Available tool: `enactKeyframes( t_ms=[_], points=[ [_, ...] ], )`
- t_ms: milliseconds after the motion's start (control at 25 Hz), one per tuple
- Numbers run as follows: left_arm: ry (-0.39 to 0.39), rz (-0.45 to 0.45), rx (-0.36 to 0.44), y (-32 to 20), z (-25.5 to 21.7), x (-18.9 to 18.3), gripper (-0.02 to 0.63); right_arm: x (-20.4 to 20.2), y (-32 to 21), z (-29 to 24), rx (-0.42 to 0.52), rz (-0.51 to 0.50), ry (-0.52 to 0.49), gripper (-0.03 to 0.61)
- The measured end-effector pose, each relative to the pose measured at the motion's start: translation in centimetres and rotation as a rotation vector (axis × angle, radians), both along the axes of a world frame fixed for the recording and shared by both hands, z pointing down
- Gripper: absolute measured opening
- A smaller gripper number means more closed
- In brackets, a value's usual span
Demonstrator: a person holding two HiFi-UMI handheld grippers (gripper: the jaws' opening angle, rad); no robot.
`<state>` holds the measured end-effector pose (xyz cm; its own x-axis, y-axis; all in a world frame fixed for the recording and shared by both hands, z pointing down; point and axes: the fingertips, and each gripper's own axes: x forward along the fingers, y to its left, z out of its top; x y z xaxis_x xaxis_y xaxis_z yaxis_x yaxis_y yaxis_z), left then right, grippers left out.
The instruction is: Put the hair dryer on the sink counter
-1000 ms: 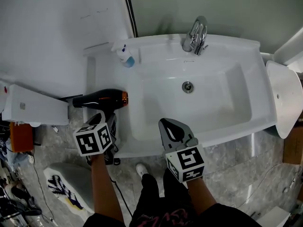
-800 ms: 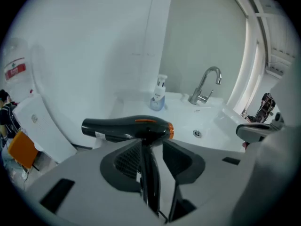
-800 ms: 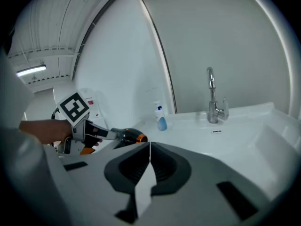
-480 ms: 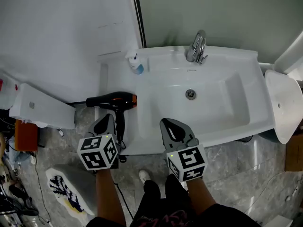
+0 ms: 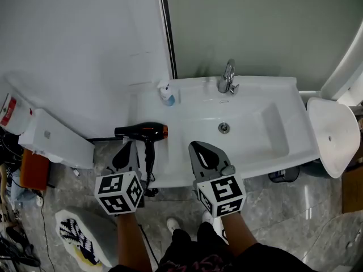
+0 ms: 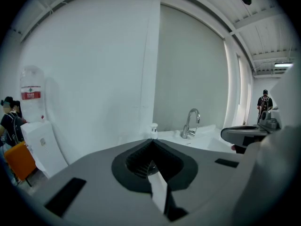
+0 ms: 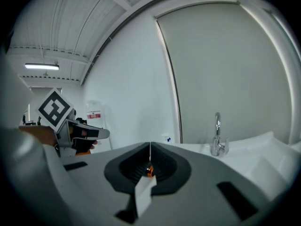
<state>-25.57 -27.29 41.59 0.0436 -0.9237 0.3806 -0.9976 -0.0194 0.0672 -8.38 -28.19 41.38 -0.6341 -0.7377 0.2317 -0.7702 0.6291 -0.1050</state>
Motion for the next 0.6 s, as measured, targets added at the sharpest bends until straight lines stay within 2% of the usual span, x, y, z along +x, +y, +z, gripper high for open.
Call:
enactKeyframes(
  t_ms=[200,600],
  points=[
    [-0.004,0.010,0.085,1.1,-4.4,0.6,0.009,0.2,1.0,-4.3,0.073,0.000,-0.002,0.021],
    [-0.037,0.012,0.228,3.5,-10.8,1.5,0.009,1.0,2.8,-9.7,0.176,0.005,-0.012,0.021]
  ],
)
